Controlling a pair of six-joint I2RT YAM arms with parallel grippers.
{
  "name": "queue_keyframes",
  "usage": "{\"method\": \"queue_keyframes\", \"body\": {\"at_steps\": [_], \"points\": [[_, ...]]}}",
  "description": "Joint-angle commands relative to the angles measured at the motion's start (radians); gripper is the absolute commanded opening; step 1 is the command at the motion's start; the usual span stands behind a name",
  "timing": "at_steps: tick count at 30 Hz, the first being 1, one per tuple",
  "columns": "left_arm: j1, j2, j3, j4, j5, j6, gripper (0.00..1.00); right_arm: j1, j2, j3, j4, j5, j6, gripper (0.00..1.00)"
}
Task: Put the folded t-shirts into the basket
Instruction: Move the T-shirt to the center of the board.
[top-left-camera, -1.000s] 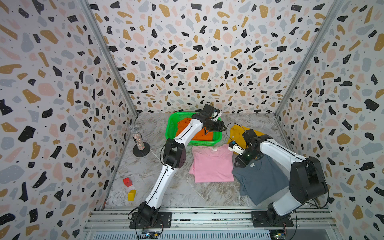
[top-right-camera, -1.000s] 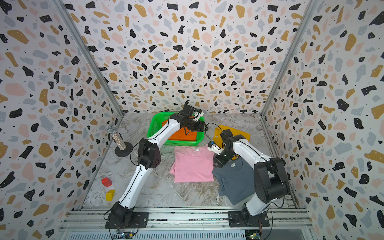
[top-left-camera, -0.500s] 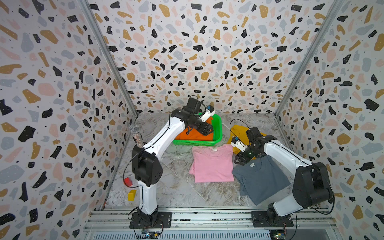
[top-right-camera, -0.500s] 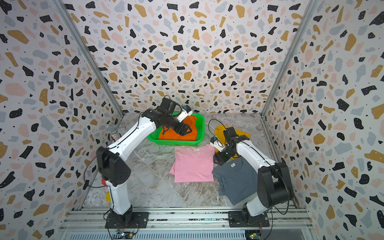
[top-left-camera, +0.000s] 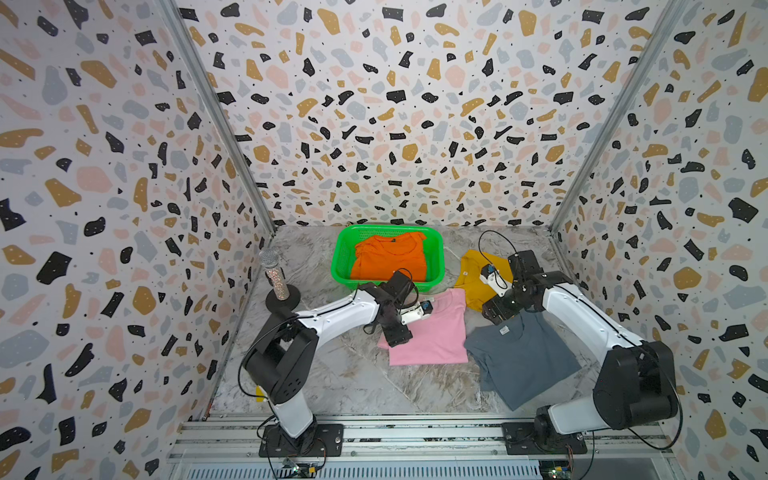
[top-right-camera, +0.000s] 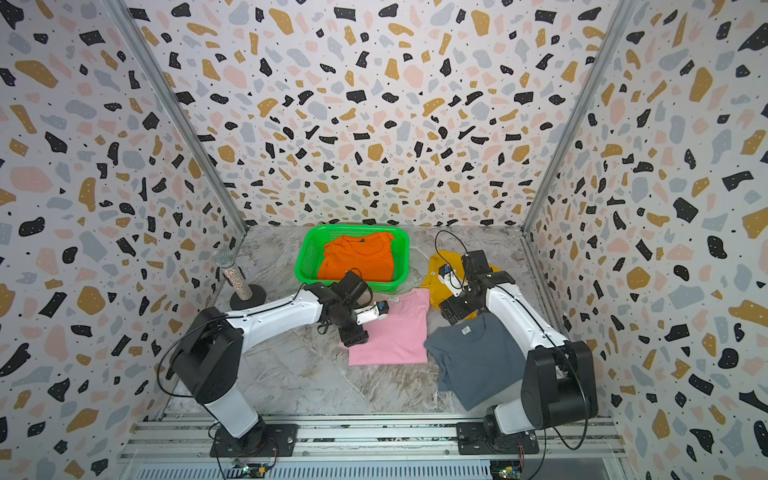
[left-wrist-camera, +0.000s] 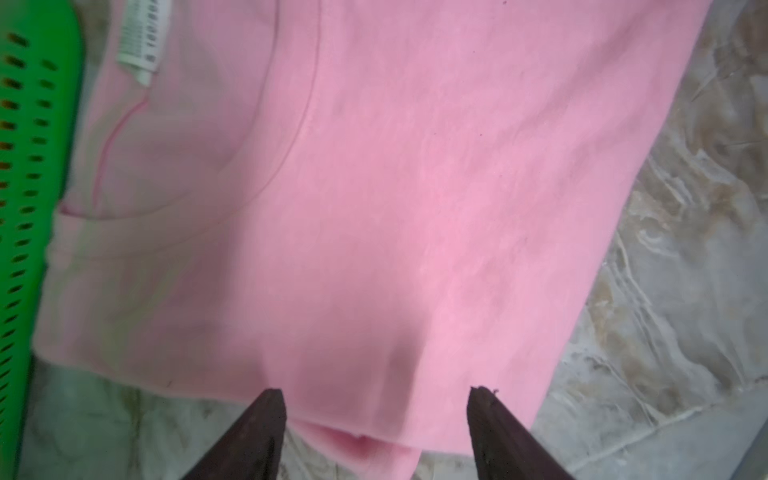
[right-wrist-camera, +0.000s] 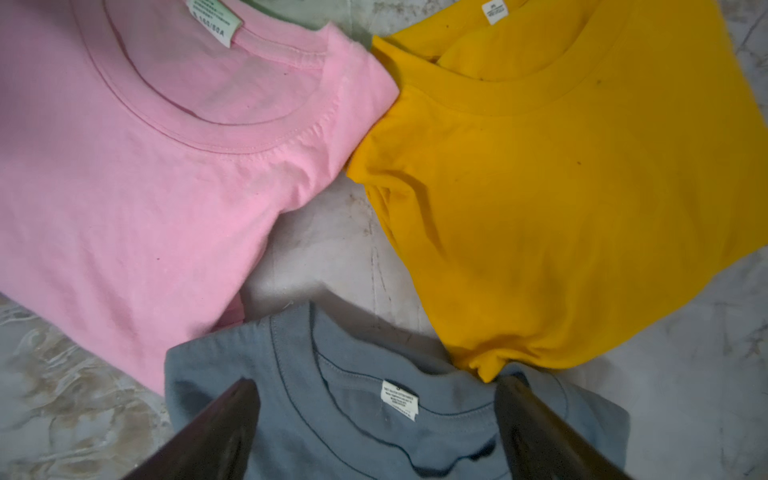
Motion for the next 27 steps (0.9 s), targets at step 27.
{"method": "queue_keyframes", "body": {"at_steps": [27], "points": [[-0.061,-0.18,-0.255,-0.247,0.111,0.077,0.67,-0.001,0.001,-0.017,-0.036,-0.184,-0.058,0.91]]}}
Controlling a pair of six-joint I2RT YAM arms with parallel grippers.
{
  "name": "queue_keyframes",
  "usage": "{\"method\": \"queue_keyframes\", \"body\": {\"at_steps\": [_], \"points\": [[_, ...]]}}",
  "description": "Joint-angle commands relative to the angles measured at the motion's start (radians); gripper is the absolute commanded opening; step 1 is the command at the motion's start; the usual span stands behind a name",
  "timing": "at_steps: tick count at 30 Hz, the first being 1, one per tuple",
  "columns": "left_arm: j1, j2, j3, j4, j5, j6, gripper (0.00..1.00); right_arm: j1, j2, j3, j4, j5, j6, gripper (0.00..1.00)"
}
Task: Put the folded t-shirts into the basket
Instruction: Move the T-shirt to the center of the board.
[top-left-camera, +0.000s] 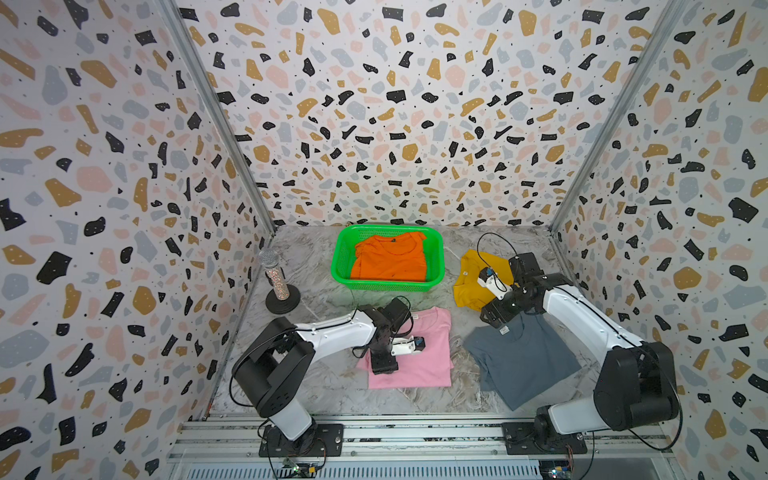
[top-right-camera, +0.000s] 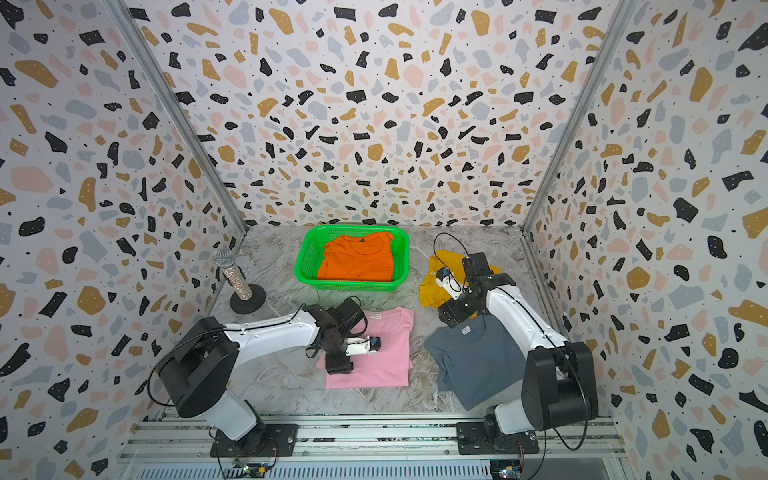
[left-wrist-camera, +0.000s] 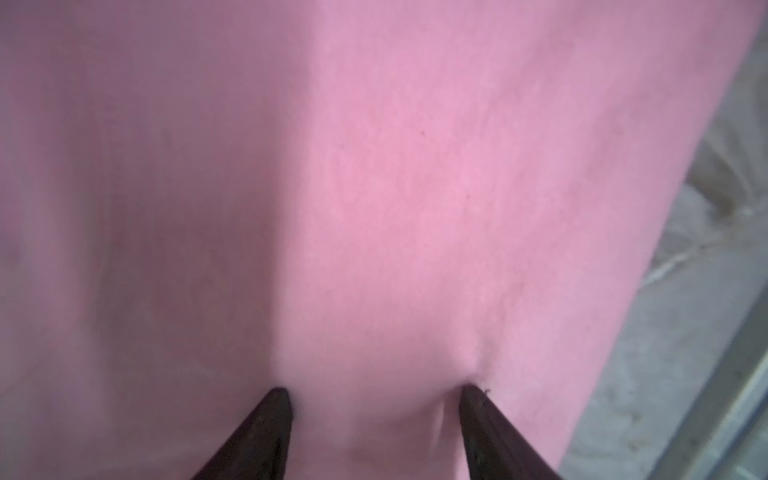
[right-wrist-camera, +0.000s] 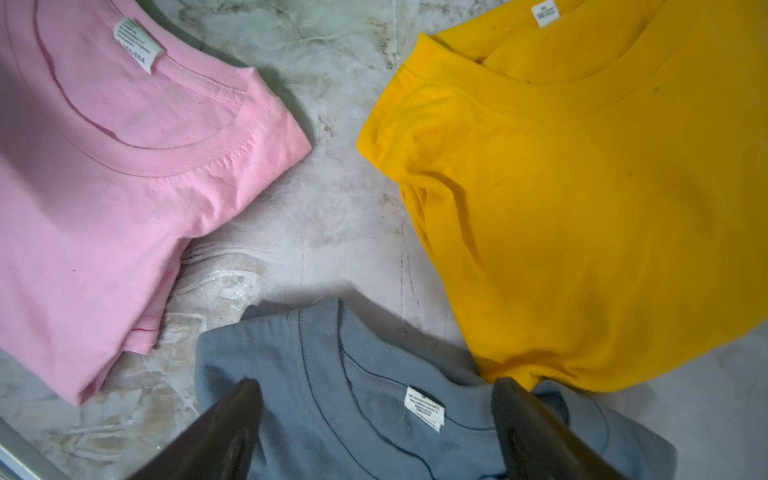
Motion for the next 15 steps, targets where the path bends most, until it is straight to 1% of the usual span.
{"method": "queue_keyframes", "body": {"at_steps": [1,4,7,10,13,15], "points": [[-0.004,-0.057,-0.009,-0.155,0.124,-0.025,0.68,0.003,0.0,-0.003,-0.03,-0.092,-0.015,0.91],[0.014,-0.125,0.003,-0.155,0.14,-0.059,0.71,0.023,0.011,0.0,-0.019,-0.146,-0.011,0.91],[0.081,-0.181,0.008,-0.119,0.082,-0.108,0.73,0.068,0.023,0.009,-0.009,-0.201,-0.025,0.91],[0.194,-0.225,0.01,-0.064,0.038,-0.16,0.75,0.137,0.062,0.035,0.016,-0.198,-0.031,0.91],[0.32,-0.225,0.034,-0.048,0.055,-0.206,0.76,0.211,0.114,0.049,0.093,-0.173,0.002,0.9],[0.386,-0.199,0.057,-0.051,0.061,-0.216,0.77,0.26,0.158,0.061,0.149,-0.119,0.024,0.9]]}}
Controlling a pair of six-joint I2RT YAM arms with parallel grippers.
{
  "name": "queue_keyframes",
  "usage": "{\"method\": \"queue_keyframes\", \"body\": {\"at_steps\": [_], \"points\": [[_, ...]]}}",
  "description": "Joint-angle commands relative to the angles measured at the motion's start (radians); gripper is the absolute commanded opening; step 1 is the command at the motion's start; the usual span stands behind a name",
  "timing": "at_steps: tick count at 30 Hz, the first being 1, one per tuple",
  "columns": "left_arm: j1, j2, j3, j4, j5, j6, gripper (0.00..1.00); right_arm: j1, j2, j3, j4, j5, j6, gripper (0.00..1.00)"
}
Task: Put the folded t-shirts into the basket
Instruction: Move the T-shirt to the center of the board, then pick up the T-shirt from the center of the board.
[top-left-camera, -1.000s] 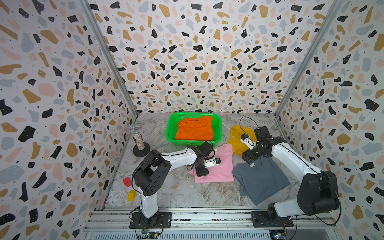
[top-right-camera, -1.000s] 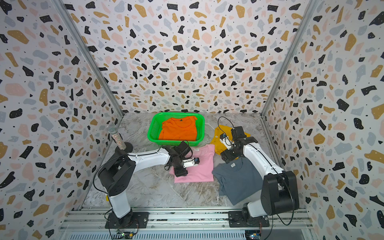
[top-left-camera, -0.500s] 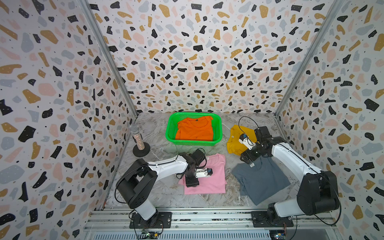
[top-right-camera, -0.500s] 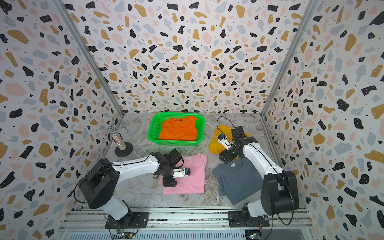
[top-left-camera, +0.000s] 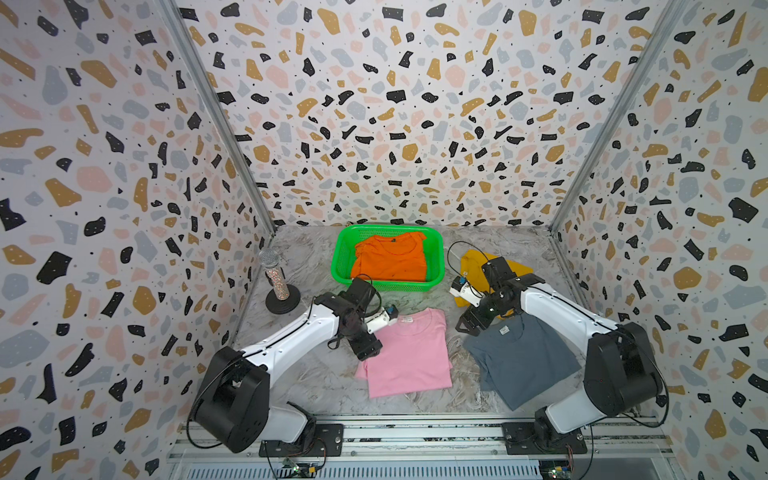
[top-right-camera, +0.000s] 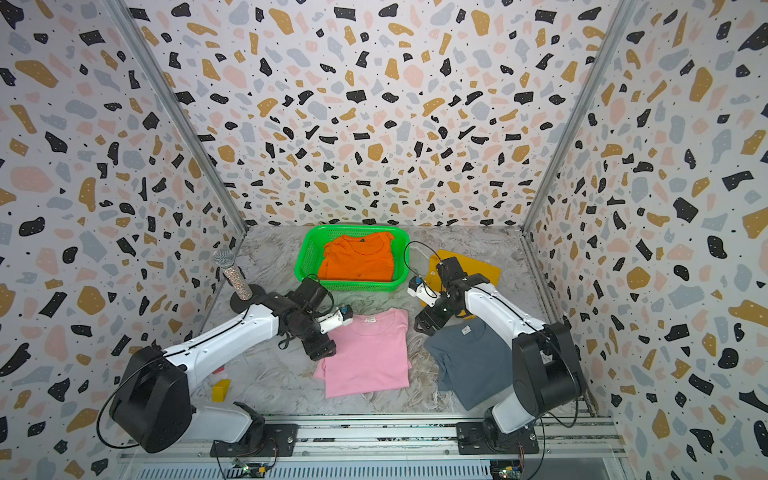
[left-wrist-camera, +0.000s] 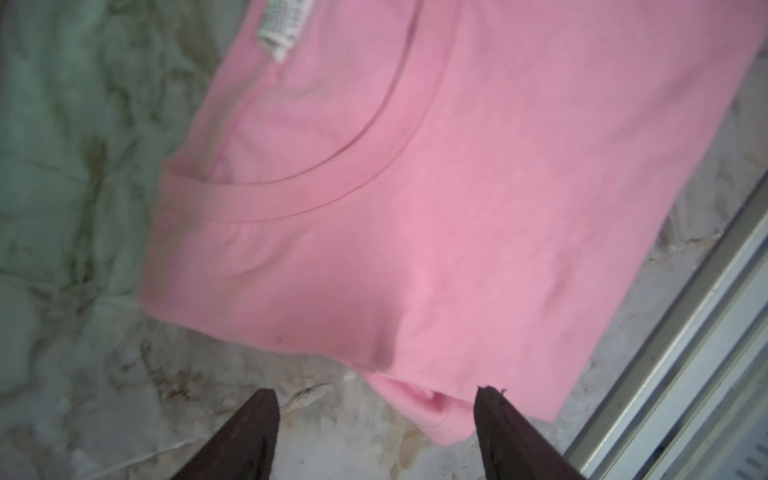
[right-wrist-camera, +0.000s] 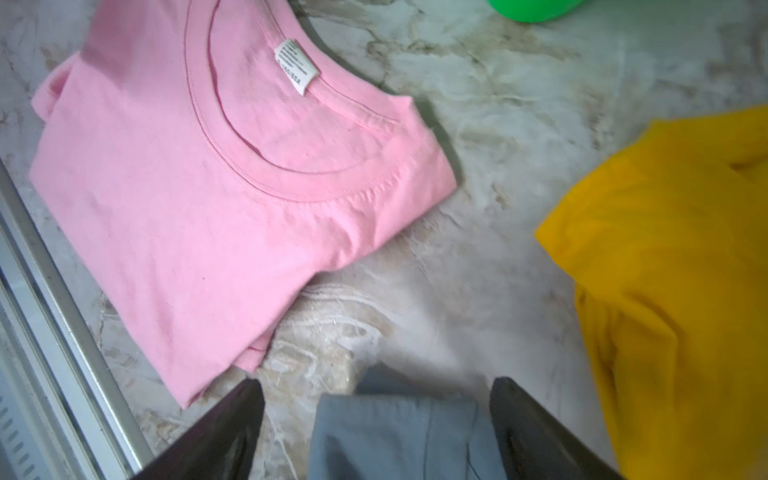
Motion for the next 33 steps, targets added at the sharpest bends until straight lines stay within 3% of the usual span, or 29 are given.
{"method": "queue_keyframes", "body": {"at_steps": [1,5,19,26,33], "points": [[0.088,0.031,0.052,0.01,0.006,-0.058,0.77,0.072,0.052,0.053,0.101,0.059,0.03,0.89],[0.131,0.129,0.104,0.004,-0.006,-0.062,0.78,0.13,0.155,0.128,0.128,0.171,0.03,0.87],[0.119,0.321,0.183,0.037,0.007,-0.087,0.77,0.195,0.307,0.223,0.091,0.236,0.024,0.84],[0.114,0.372,0.183,0.034,0.053,-0.111,0.71,0.2,0.345,0.219,0.033,0.168,0.039,0.83],[0.09,0.41,0.178,0.044,0.076,-0.124,0.65,0.213,0.378,0.222,0.006,0.106,0.073,0.72]]}}
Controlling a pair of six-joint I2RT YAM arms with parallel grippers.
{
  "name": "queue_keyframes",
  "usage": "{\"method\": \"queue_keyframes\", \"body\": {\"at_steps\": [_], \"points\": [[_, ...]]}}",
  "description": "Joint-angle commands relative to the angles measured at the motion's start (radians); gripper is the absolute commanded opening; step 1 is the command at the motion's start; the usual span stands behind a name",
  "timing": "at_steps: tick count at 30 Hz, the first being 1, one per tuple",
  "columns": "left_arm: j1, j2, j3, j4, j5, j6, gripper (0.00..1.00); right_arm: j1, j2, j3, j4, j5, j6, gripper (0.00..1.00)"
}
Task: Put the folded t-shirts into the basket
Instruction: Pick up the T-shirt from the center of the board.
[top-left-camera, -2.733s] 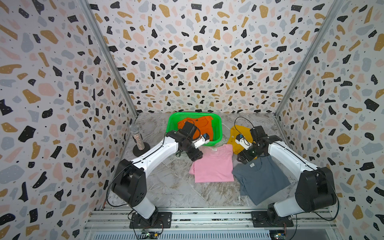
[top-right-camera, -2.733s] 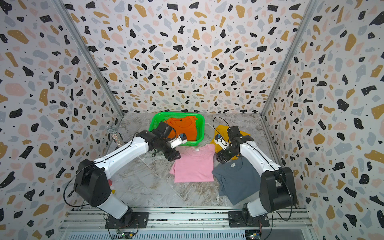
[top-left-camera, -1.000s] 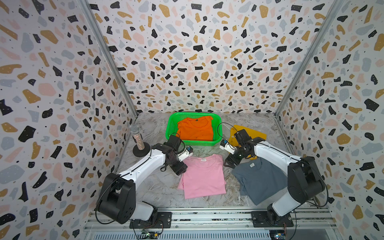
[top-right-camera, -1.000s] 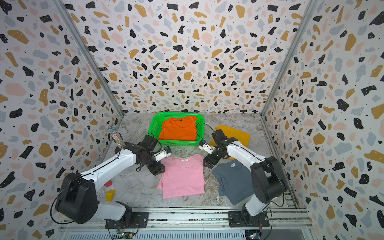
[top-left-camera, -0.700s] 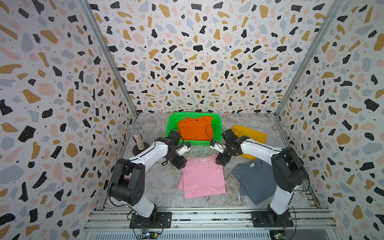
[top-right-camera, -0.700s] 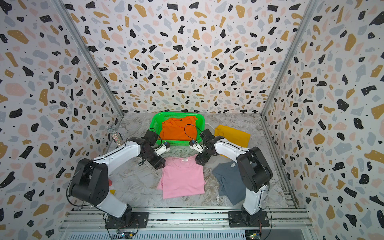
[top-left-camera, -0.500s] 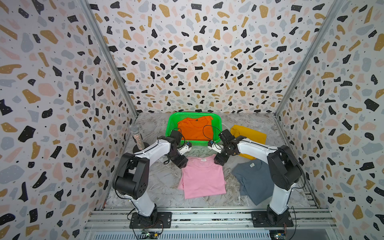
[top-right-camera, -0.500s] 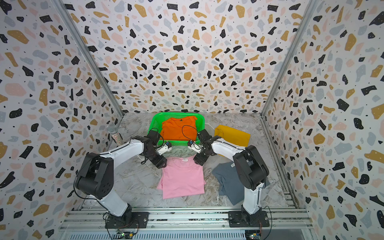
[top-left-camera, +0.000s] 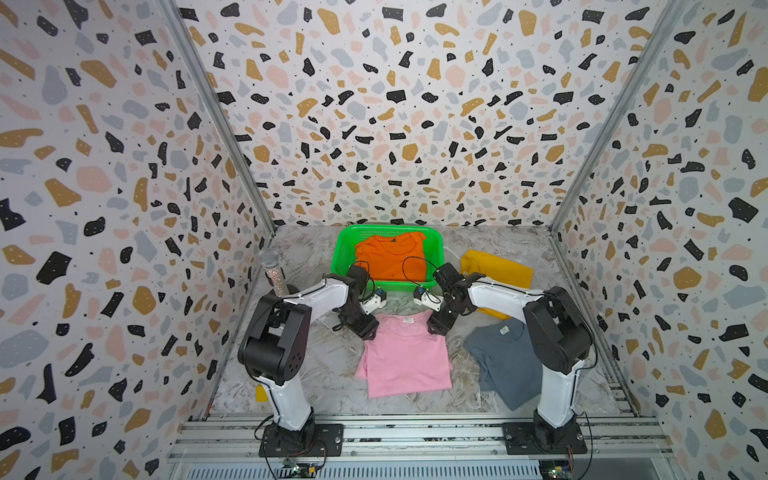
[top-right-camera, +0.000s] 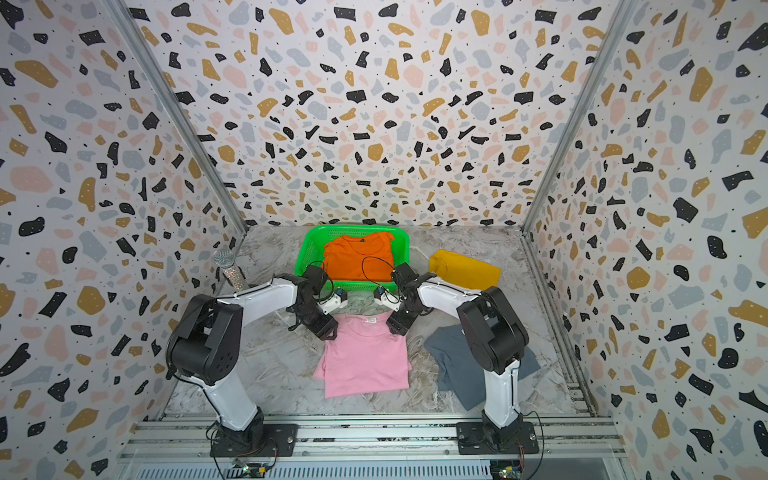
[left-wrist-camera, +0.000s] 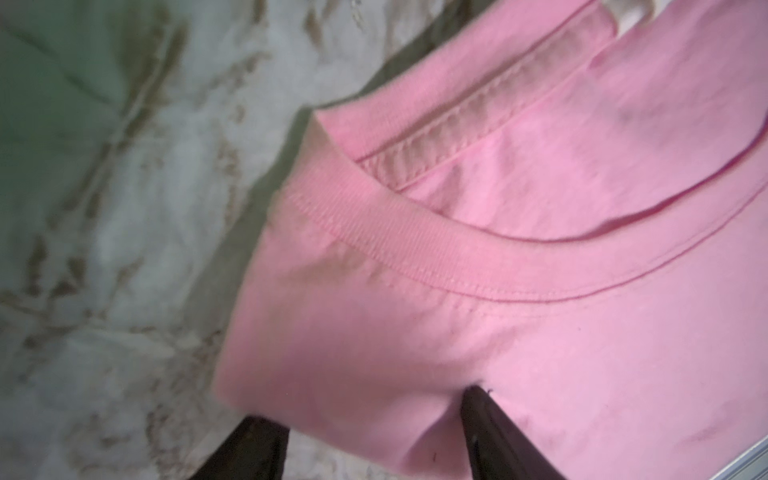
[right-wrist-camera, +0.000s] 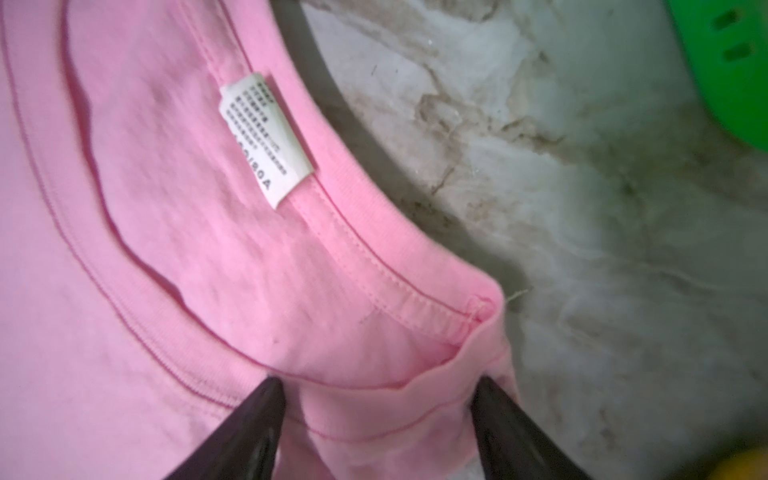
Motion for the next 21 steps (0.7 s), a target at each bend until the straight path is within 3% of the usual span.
{"method": "queue_keyframes", "body": {"at_steps": [1,9,14,17,21], "points": [[-0.009,0.024,0.018,0.004,0.05,-0.017,0.63,0.017,0.027,0.02,-0.074,-0.052,0.028,0.69],[-0.004,0.032,-0.003,0.026,0.116,-0.033,0.32,0.021,0.026,0.022,-0.054,-0.097,0.082,0.35],[0.012,-0.023,-0.026,0.054,0.152,-0.035,0.16,0.021,-0.052,-0.009,0.015,-0.102,0.113,0.16],[0.021,-0.059,-0.029,0.054,0.209,-0.02,0.0,0.019,-0.113,-0.028,0.045,-0.111,0.119,0.05],[0.039,-0.128,-0.032,0.047,0.283,0.006,0.0,0.019,-0.192,-0.034,0.049,-0.15,0.11,0.0]]}}
